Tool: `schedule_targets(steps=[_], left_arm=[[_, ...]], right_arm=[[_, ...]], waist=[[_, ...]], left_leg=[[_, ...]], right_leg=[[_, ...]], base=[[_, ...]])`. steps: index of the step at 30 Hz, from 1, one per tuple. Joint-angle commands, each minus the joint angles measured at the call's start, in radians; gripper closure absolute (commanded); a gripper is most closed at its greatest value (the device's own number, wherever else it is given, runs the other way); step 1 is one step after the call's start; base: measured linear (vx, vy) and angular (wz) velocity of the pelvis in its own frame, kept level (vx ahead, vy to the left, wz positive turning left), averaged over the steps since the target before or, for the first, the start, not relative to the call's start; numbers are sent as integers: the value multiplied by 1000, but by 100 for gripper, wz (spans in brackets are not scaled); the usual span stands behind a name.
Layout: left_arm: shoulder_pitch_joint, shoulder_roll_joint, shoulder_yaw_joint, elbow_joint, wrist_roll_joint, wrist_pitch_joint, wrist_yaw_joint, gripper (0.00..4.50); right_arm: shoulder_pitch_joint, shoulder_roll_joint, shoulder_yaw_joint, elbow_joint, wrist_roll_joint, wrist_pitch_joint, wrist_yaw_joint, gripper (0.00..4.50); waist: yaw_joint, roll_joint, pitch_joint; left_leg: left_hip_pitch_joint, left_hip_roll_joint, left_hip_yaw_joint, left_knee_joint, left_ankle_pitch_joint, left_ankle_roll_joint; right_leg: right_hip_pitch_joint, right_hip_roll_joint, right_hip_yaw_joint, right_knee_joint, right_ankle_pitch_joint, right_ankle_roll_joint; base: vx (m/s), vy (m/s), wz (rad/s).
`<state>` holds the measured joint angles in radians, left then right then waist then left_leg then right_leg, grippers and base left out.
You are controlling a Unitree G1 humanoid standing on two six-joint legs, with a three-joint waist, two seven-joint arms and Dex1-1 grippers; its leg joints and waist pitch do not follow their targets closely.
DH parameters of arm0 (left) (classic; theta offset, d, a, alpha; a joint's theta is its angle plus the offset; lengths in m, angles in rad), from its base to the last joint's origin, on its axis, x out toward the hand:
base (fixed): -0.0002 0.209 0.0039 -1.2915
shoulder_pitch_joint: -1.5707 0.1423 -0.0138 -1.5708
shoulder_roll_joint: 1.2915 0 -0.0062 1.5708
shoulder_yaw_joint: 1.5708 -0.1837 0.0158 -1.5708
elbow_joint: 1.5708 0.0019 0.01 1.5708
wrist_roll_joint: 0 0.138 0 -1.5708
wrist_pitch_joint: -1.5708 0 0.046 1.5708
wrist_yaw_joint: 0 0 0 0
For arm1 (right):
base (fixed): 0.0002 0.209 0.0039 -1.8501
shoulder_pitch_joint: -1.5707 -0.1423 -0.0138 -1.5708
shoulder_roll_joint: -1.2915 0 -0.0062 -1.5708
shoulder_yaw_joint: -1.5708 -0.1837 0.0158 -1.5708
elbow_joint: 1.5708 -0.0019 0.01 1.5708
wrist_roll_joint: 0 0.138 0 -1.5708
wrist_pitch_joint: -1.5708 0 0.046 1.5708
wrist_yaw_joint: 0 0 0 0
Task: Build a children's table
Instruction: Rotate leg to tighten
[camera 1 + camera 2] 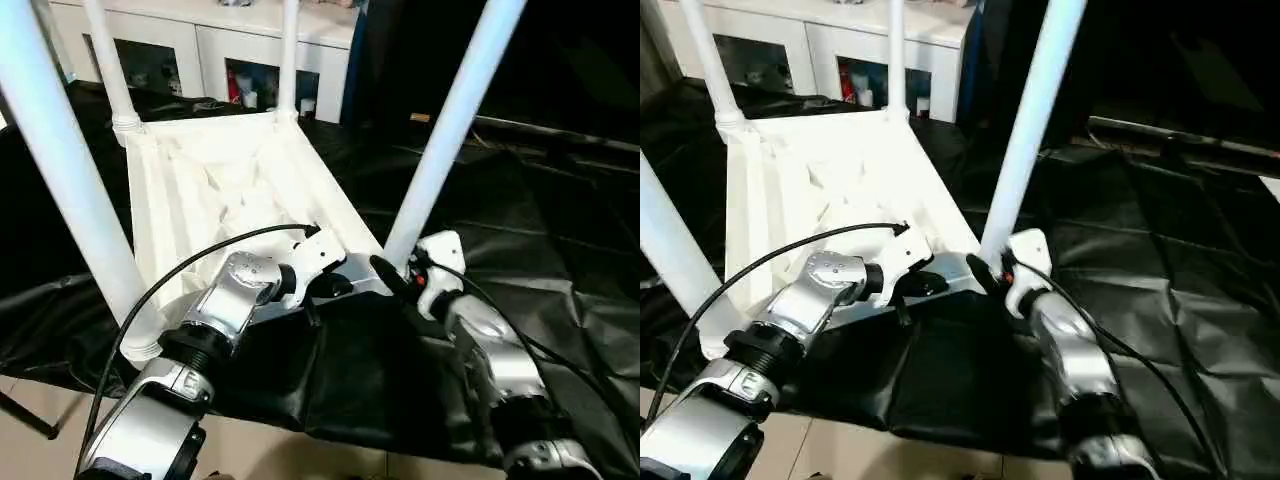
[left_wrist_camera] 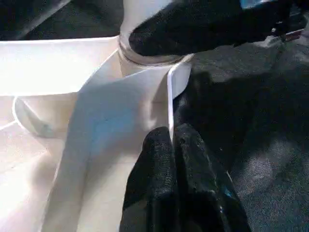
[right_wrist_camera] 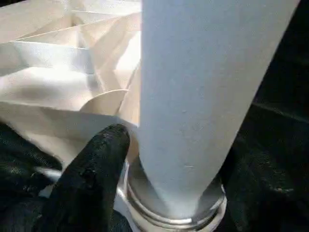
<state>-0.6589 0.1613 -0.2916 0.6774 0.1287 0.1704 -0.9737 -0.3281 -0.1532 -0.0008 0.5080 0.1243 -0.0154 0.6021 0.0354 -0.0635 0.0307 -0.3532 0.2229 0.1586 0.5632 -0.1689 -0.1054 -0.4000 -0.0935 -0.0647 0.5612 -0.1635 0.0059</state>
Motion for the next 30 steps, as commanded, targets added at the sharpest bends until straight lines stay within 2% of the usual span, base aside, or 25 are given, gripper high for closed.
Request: schedule_targets(steps=[1,3,4,5,7,9,14,16,17,18,20,21,24,29,30], left_arm=[[16,-22,-63,-12,-21,-26,-58,450],[18,-16,-61,-12,-21,-31,-61,450],[19,-8,-57,-13,-23,-44,-66,450],[20,-5,-54,-13,-24,-48,-67,450],[31,21,-48,-26,-23,-57,-91,450],[36,28,-46,-31,-21,-58,-101,450],[48,52,-48,-40,-11,-67,-107,450],[53,64,-51,-36,1,-76,-103,450],[56,68,-52,-40,2,-76,-103,450],[58,71,-52,-44,3,-73,-103,450],[61,76,-52,-50,1,-72,-105,450],[63,78,-52,-53,1,-70,-104,450],[68,82,-53,-60,2,-67,-103,450],[78,89,-55,-72,1,-63,-96,450],[79,90,-54,-73,1,-63,-95,450]], right_arm=[[7,1,92,-93,54,-39,173,147],[13,-8,91,-100,59,-46,187,147],[22,-20,89,-109,64,-58,204,147],[27,-24,88,-113,66,-63,212,147],[68,-41,73,-153,97,-84,256,147],[79,-43,66,-169,108,-97,272,147],[88,-43,61,-190,113,-153,283,147],[96,-40,57,-199,107,-196,274,147],[101,-40,55,-208,105,-211,266,147],[106,-40,55,-215,102,-223,260,147],[112,-39,55,-222,101,-230,260,147],[112,-42,57,-218,89,-249,256,147],[111,-43,59,-187,70,-298,249,147],[98,-40,46,-132,72,-362,248,147],[97,-40,43,-127,71,-373,246,147]], waist=[[7,-4,-50],[10,-2,-49],[13,-13,-47],[17,-10,-48],[23,-20,-50],[31,-15,-49],[25,-12,-46],[24,-14,-44],[24,-20,-44],[25,-18,-43],[25,-18,-43],[24,-26,-44],[25,-22,-42],[24,-27,-43],[24,-24,-43]], left_leg=[[0,2,14,-72,-361,50],[0,4,20,-69,-322,66],[-4,2,25,-65,-302,73],[-1,3,27,-63,-300,74],[-5,3,29,-61,-256,78],[-7,5,28,-64,-217,84],[-4,8,26,-68,-256,62],[-2,7,27,-68,-280,57],[-3,7,27,-68,-283,58],[-5,6,26,-69,-284,55],[-4,7,26,-69,-280,55],[-6,6,27,-68,-277,57],[-7,6,26,-68,-267,56],[-8,6,27,-66,-255,65],[-7,6,27,-66,-251,66]], right_leg=[[37,-32,26,-62,-314,-162],[35,-31,29,-54,-257,-189],[34,-32,30,-50,-266,-192],[32,-34,32,-51,-274,-191],[39,-34,32,-46,-259,-184],[40,-34,32,-41,-235,-183],[36,-34,31,-45,-284,-171],[33,-33,33,-48,-311,-160],[32,-33,33,-50,-321,-156],[35,-34,33,-49,-333,-150],[33,-33,33,-50,-333,-147],[34,-34,33,-50,-336,-145],[33,-34,33,-48,-333,-147],[34,-34,33,-46,-314,-153],[35,-33,34,-44,-309,-154]], base=[[51,-11,5],[57,-19,6],[50,-26,6],[0,0,0],[0,0,0],[0,0,0],[0,0,0],[0,0,0],[0,0,0],[0,0,0],[0,0,0],[0,0,0],[0,0,0],[0,0,0],[0,0,0]])
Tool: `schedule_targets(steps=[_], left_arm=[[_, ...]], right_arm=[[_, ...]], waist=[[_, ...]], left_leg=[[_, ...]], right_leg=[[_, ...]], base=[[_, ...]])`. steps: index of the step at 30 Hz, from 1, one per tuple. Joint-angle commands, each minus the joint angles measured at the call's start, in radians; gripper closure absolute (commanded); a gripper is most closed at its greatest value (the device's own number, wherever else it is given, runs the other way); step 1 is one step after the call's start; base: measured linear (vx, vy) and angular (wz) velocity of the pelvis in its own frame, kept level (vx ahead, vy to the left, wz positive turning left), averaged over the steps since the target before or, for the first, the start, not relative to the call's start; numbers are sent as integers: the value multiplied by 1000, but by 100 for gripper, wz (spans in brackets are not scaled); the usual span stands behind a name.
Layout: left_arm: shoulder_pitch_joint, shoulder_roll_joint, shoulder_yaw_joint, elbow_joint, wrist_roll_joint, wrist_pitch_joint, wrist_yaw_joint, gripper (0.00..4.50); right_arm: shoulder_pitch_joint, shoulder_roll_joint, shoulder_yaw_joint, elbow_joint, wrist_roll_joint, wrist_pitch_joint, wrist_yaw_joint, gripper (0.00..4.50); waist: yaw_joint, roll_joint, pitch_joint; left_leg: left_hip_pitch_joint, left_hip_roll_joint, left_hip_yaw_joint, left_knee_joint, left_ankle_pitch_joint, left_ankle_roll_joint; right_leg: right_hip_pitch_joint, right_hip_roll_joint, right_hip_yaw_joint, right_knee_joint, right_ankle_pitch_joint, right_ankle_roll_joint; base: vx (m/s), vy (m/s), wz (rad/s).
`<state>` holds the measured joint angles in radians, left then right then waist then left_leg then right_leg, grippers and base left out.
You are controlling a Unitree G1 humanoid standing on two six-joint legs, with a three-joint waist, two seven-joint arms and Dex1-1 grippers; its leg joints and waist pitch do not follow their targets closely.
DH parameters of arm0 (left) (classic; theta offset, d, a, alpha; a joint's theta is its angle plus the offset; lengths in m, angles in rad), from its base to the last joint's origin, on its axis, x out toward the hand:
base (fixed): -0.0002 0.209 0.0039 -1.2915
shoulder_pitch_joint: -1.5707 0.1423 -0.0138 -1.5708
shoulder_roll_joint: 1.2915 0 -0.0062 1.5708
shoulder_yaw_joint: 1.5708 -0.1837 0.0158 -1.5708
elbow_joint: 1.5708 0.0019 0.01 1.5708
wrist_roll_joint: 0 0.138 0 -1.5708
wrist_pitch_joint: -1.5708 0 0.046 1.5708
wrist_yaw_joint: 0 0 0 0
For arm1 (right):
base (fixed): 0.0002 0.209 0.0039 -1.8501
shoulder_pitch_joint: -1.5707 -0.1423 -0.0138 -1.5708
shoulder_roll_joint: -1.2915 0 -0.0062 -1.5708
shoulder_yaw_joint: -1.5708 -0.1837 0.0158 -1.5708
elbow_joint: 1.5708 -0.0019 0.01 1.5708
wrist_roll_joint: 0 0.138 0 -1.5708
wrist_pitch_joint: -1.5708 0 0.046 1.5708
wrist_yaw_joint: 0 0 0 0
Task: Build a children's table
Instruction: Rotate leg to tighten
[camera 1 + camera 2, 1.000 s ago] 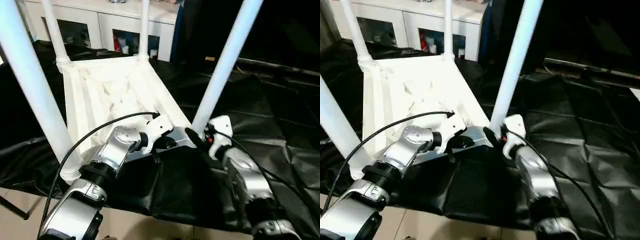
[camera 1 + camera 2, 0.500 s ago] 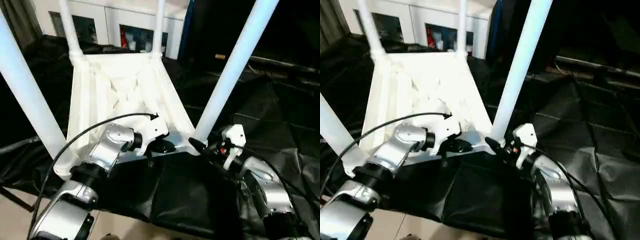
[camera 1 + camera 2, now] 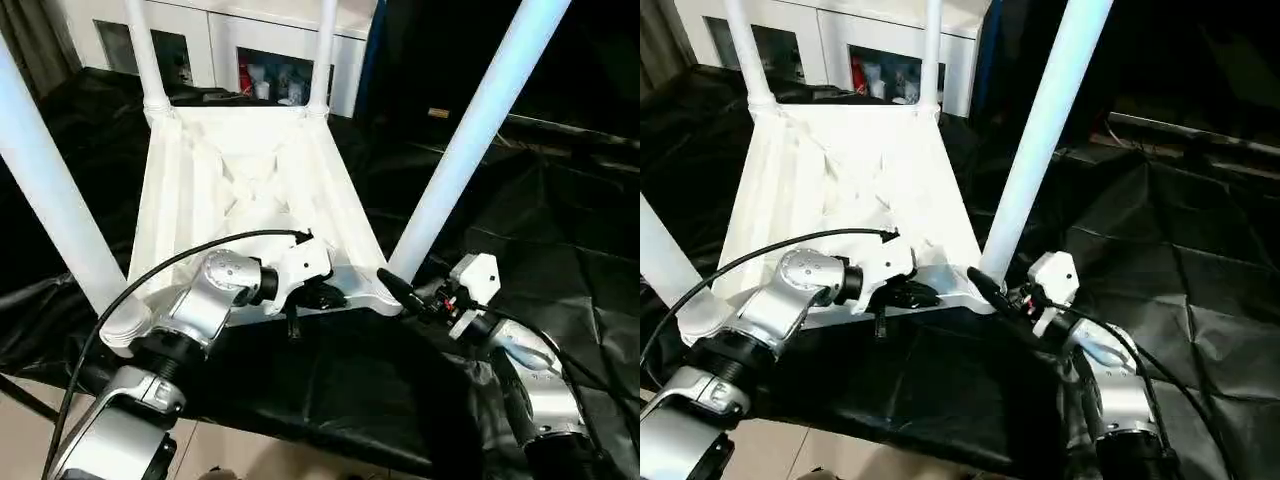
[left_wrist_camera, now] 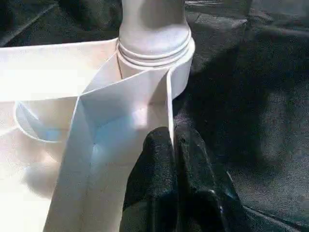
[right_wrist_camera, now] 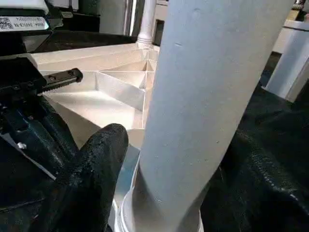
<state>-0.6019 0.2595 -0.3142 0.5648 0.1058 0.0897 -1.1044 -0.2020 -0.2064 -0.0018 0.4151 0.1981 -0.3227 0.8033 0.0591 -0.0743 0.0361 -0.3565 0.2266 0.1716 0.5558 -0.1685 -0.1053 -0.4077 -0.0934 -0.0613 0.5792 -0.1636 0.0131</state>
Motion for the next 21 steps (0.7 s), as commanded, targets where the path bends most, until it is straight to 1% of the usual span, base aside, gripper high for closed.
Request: schedule_targets(steps=[1,2,3,4,6,7,8,9,10,11,12,14,17,20,21], left_arm=[[23,-7,-31,39,24,18,37,450],[24,-6,-31,39,24,18,38,450],[27,-5,-32,36,25,18,40,450],[27,-5,-32,36,25,18,40,450],[30,-5,-32,34,25,19,41,450],[33,-5,-33,31,25,21,43,450],[33,-5,-33,31,25,21,43,450],[35,-6,-34,30,27,21,45,450],[36,-7,-35,31,28,21,47,450],[38,-7,-36,28,28,22,48,450],[40,-7,-36,25,29,24,49,450],[42,-5,-35,20,28,27,49,450],[40,3,-35,21,27,25,47,450],[40,7,-35,21,28,26,46,450],[40,8,-34,21,28,26,45,450]], right_arm=[[-29,14,41,-27,-5,-81,41,147],[-29,15,39,-24,-1,-80,43,147],[-27,24,29,-14,22,-59,56,147],[-27,24,29,-14,22,-59,56,147],[-25,31,23,-7,49,-30,79,147],[-22,34,22,-4,83,11,112,147],[-22,34,22,-4,83,11,112,147],[-15,26,27,-13,114,66,153,147],[-10,21,31,-19,126,94,174,147],[-7,16,37,-21,144,121,200,147],[-4,12,42,-19,150,126,216,147],[-4,6,49,-10,154,119,233,147],[-4,-1,43,-9,159,113,239,147],[-9,-11,36,-24,171,137,244,147],[-11,-14,36,-28,173,143,245,147]], waist=[[1,-13,-49],[0,-15,-49],[-1,-18,-49],[0,-16,-49],[0,-16,-50],[-1,-16,-49],[0,-17,-49],[-1,-22,-50],[1,-19,-49],[1,-20,-49],[2,-20,-50],[3,-22,-51],[3,-23,-51],[4,-20,-52],[4,-20,-53]], left_leg=[[-3,2,15,-58,-250,67],[-4,2,15,-58,-247,69],[-4,1,15,-58,-247,72],[-4,2,15,-58,-249,73],[-3,3,14,-58,-252,73],[-3,3,14,-58,-253,75],[-4,3,14,-58,-255,78],[-4,4,14,-58,-255,78],[-3,4,13,-58,-253,82],[-4,4,13,-58,-253,82],[-2,4,14,-58,-252,79],[-3,4,14,-58,-252,74],[-2,3,14,-58,-255,67],[-2,3,13,-58,-254,64],[-2,4,13,-58,-252,65]], right_leg=[[42,-33,30,-63,-305,-163],[43,-33,30,-62,-298,-165],[43,-32,30,-62,-299,-165],[42,-33,30,-61,-301,-166],[42,-33,30,-62,-302,-166],[43,-32,30,-62,-299,-168],[44,-32,30,-61,-299,-170],[44,-33,30,-62,-300,-169],[45,-33,30,-61,-297,-171],[45,-32,29,-62,-299,-170],[44,-33,29,-62,-298,-170],[44,-34,29,-62,-297,-168],[43,-33,29,-62,-301,-166],[44,-33,29,-62,-302,-165],[43,-32,29,-61,-293,-168]], base=[[0,0,0],[0,0,0],[0,0,0],[0,0,0],[0,0,0],[0,0,0],[0,0,0],[0,0,0],[0,0,0],[0,0,0],[0,0,0],[0,0,0],[0,0,0],[0,0,0],[0,0,0]])
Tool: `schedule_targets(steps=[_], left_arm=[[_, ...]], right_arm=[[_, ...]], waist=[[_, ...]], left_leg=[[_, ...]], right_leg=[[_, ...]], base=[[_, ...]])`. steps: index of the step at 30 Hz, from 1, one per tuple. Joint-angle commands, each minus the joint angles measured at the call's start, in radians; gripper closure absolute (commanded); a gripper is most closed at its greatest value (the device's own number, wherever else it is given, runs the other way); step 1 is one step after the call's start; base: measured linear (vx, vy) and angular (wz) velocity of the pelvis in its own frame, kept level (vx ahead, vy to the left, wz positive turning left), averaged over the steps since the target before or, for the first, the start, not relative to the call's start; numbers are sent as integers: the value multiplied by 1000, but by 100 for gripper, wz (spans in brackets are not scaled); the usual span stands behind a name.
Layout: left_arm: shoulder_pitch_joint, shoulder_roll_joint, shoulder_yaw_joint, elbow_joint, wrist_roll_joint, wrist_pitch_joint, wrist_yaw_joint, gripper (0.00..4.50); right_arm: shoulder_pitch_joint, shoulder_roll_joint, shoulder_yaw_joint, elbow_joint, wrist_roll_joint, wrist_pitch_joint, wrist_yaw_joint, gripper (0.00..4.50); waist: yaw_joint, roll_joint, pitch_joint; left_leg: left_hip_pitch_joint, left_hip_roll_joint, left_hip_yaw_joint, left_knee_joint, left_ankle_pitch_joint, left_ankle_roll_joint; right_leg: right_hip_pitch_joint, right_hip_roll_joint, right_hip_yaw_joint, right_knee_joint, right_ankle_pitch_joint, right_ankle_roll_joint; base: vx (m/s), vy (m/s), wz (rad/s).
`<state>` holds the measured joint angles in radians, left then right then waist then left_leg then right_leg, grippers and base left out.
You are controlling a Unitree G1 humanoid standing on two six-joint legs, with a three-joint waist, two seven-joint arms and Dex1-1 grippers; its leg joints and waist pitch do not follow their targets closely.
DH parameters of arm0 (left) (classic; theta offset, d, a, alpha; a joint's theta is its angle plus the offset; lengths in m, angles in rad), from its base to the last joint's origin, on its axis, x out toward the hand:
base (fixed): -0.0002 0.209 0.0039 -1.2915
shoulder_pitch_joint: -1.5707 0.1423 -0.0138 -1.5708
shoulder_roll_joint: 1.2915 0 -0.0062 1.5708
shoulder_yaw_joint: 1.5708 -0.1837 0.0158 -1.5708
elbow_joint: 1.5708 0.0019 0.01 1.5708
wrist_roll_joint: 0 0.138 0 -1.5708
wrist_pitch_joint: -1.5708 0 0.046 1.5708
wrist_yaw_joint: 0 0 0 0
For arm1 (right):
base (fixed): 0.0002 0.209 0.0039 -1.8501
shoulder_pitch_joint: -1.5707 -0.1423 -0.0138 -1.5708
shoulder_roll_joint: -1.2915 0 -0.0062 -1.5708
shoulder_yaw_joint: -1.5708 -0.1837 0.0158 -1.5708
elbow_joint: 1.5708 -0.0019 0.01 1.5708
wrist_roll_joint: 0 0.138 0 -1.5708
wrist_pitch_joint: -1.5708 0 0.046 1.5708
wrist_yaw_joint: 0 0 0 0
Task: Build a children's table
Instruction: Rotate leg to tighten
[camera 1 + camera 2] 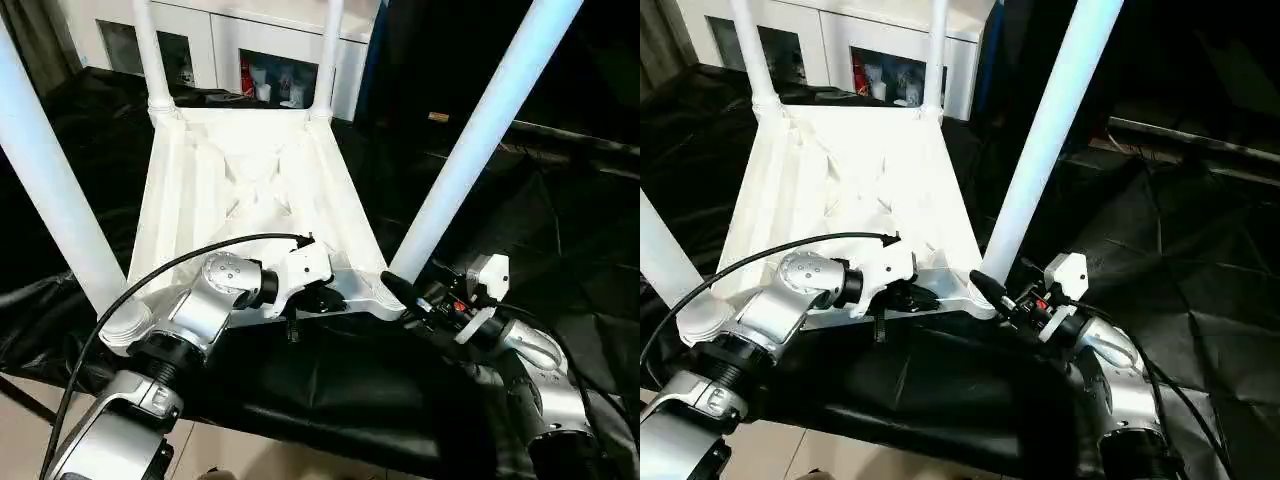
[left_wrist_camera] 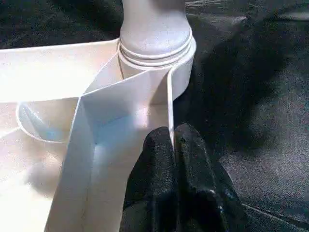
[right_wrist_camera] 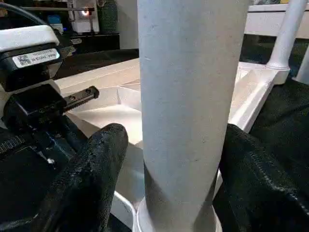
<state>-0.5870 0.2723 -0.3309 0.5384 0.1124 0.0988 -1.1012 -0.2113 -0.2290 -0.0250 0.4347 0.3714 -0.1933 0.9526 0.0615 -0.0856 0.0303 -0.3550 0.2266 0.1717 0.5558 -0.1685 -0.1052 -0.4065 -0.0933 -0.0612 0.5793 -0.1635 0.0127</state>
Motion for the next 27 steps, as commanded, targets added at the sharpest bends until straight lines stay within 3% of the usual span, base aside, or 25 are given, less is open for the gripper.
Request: schedule_targets(steps=[1,5,6,14,17,21,22,27], left_arm=[[25,-3,-17,46,21,18,40,450],[22,-1,-14,43,12,30,29,450],[19,-1,-8,36,-4,52,14,422],[8,6,-6,-4,-40,115,-47,349],[4,14,-20,-7,-35,137,-63,349],[-2,27,-35,-10,-22,162,-63,349],[-4,33,-37,-12,-21,171,-69,349],[-19,42,-28,-3,-22,185,-58,383]], right_arm=[[-1,6,59,-52,2,18,95,147],[0,2,61,-61,2,27,90,147],[1,-2,62,-65,2,32,86,139],[-24,-26,37,-74,-2,83,26,136],[-41,-39,26,-80,1,102,18,136],[-68,-62,3,-100,15,152,1,136],[-75,-71,2,-96,8,158,-2,136],[-93,-101,17,-85,-14,205,1,136]], waist=[[2,-9,-47],[2,-10,-47],[3,-10,-47],[-1,-4,-49],[-3,-4,-48],[-3,1,-51],[-2,6,-52],[-1,3,-52]], left_leg=[[-4,3,13,-58,-248,66],[-4,3,14,-57,-246,64],[-4,2,14,-57,-242,63],[-3,2,14,-56,-226,65],[-4,2,13,-57,-237,58],[-1,2,13,-55,-212,58],[0,2,13,-55,-205,57],[-1,0,15,-54,-212,55]], right_leg=[[44,-32,29,-60,-284,-170],[43,-32,29,-60,-281,-173],[44,-32,29,-59,-281,-173],[45,-30,28,-55,-237,-189],[46,-30,28,-57,-254,-186],[48,-28,28,-49,-192,-201],[49,-28,28,-47,-174,-209],[51,-28,28,-48,-171,-216]], base=[[0,0,0],[0,0,0],[0,0,0],[0,0,0],[0,0,0],[0,0,0],[0,0,0],[0,0,0]])
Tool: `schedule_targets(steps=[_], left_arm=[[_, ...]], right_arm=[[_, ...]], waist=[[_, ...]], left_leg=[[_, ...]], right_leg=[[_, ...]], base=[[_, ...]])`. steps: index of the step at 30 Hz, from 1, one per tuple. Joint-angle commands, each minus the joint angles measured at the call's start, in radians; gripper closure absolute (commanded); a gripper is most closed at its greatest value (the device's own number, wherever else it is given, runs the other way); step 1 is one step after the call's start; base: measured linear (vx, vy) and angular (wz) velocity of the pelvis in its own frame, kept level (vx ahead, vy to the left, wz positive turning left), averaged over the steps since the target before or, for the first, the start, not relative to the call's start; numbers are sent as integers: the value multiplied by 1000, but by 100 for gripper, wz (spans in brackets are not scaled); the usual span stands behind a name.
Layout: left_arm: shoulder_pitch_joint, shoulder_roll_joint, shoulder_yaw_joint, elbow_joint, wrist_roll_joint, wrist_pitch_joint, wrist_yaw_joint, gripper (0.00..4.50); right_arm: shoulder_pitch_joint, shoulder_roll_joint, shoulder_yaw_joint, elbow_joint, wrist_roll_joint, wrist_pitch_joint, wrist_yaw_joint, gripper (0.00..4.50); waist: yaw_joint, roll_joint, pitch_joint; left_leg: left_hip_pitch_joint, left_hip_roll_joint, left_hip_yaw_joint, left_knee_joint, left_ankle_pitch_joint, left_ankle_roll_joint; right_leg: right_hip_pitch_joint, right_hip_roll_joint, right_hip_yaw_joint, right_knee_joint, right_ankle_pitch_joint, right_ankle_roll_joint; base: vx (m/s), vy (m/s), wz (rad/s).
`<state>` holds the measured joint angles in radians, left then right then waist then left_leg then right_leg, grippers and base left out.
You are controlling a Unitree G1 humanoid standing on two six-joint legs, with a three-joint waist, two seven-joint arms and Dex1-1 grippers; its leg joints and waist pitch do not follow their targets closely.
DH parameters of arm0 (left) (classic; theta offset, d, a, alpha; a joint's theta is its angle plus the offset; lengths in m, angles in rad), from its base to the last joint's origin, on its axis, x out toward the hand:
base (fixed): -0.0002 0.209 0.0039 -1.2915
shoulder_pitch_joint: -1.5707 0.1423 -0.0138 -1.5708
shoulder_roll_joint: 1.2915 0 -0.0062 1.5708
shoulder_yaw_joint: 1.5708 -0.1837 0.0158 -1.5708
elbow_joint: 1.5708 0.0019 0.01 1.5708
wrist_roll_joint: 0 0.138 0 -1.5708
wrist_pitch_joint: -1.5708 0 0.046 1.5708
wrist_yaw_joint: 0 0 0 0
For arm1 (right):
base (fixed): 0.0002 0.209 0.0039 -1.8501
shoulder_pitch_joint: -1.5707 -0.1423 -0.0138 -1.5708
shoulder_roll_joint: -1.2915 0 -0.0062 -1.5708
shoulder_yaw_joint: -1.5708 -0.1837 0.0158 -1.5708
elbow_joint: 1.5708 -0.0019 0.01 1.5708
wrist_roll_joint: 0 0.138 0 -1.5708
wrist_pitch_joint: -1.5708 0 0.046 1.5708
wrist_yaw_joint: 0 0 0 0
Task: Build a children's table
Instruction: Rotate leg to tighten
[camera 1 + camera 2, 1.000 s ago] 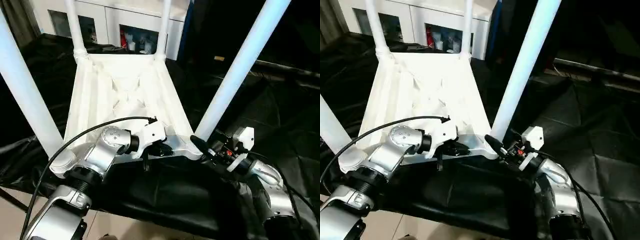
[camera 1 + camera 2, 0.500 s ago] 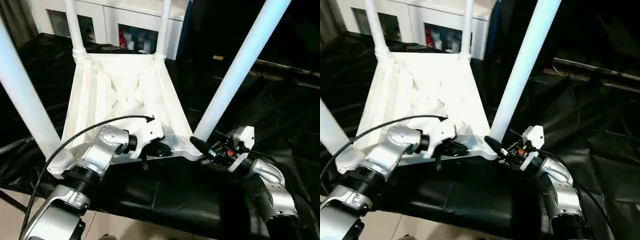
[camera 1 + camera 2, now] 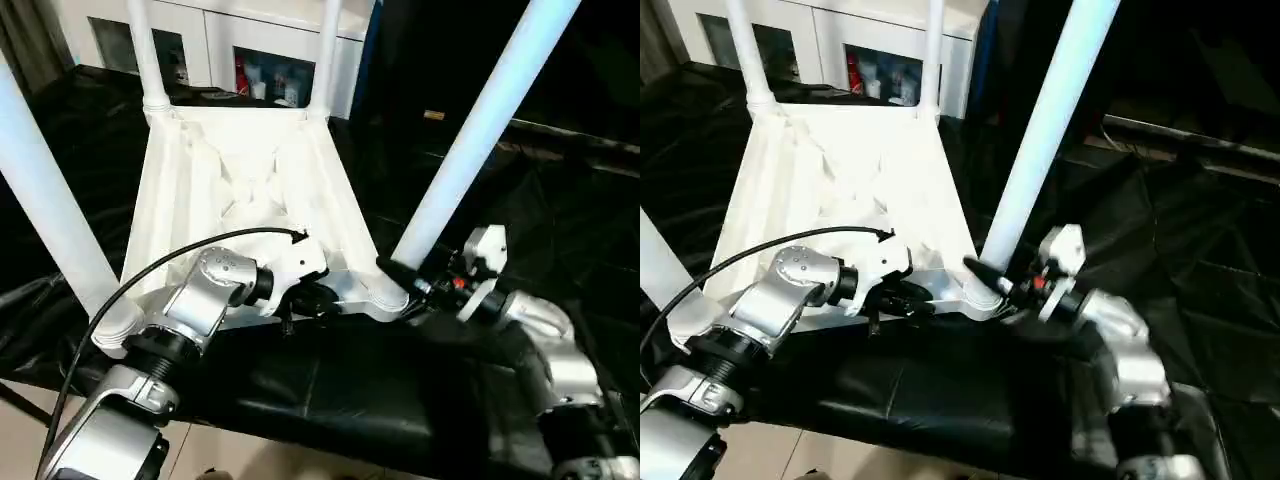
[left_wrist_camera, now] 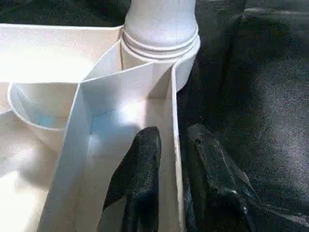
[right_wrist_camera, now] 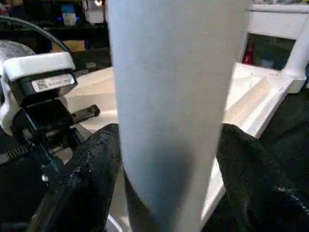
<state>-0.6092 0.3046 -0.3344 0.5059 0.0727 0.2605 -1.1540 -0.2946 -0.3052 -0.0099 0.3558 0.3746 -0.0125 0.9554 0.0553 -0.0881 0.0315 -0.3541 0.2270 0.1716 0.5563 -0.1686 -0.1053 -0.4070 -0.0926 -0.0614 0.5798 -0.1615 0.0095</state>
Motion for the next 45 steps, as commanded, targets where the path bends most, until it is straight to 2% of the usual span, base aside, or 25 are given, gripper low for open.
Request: schedule_targets(steps=[1,7,9,10,15,16,19,28,36,40,42,43,44,45], left_arm=[[0,15,-27,29,16,35,-13,396],[14,47,-58,-6,15,39,-80,447],[20,54,-64,-16,11,26,-97,447],[22,54,-63,-19,6,21,-102,447],[22,65,-65,-27,-9,10,-125,447],[22,67,-65,-28,-11,8,-129,450],[22,78,-68,-30,-11,-3,-146,450],[16,83,-65,-18,-13,-19,-145,450],[18,80,-52,-10,-17,-25,-119,450],[-2,34,-22,43,0,-45,1,450],[-15,-2,-13,78,14,-47,78,450],[-19,-19,-13,88,18,-43,101,450],[-19,-19,-13,88,18,-43,101,450],[-30,-68,-18,118,32,-33,167,450]], right_arm=[[-15,-41,10,-5,-21,53,11,136],[-32,-87,42,6,-42,88,63,136],[-37,-97,58,14,-58,81,78,136],[-40,-99,65,22,-68,78,81,136],[-48,-107,101,53,-101,65,117,136],[-49,-109,107,55,-105,63,123,165],[-55,-113,125,82,-125,34,137,176],[-84,-96,125,122,-131,21,144,249],[-83,-89,142,151,-140,4,164,256],[-55,-65,119,144,-128,50,94,257],[-47,-29,97,171,-153,54,-23,257],[-45,-6,86,190,-168,52,-92,257],[-45,-6,86,190,-168,52,-92,257],[-46,56,48,229,-182,74,-258,257]], waist=[[5,4,-53],[5,9,-51],[6,11,-52],[8,16,-53],[8,15,-53],[9,14,-53],[8,17,-54],[7,14,-51],[5,14,-52],[8,13,-48],[9,13,-43],[7,16,-44],[6,15,-44],[1,20,-37]], left_leg=[[-1,-1,14,-54,-215,53],[1,1,13,-55,-244,45],[2,1,13,-54,-240,43],[3,1,13,-54,-238,40],[4,1,13,-54,-256,36],[4,1,13,-54,-254,35],[3,1,13,-54,-255,35],[3,1,11,-55,-283,29],[2,0,11,-53,-275,33],[5,0,12,-55,-304,30],[12,-2,11,-56,-367,13],[11,-2,9,-56,-374,7],[10,-3,8,-57,-377,3],[13,-4,5,-60,-420,-8]], right_leg=[[53,-28,28,-49,-181,-212],[50,-30,27,-55,-229,-199],[49,-29,27,-52,-206,-207],[49,-29,28,-49,-186,-215],[50,-27,27,-47,-171,-229],[50,-27,27,-46,-168,-229],[52,-28,27,-46,-160,-231],[49,-28,27,-49,-214,-221],[50,-28,27,-47,-195,-228],[46,-29,28,-55,-252,-212],[36,-30,25,-69,-374,-178],[37,-31,25,-69,-392,-171],[36,-31,25,-72,-408,-162],[27,-30,21,-86,-488,-130]], base=[[0,0,0],[0,0,0],[0,0,0],[0,0,0],[0,0,0],[0,0,0],[0,0,0],[0,0,0],[0,0,0],[0,0,0],[0,0,0],[0,0,0],[0,0,0],[0,0,0]])
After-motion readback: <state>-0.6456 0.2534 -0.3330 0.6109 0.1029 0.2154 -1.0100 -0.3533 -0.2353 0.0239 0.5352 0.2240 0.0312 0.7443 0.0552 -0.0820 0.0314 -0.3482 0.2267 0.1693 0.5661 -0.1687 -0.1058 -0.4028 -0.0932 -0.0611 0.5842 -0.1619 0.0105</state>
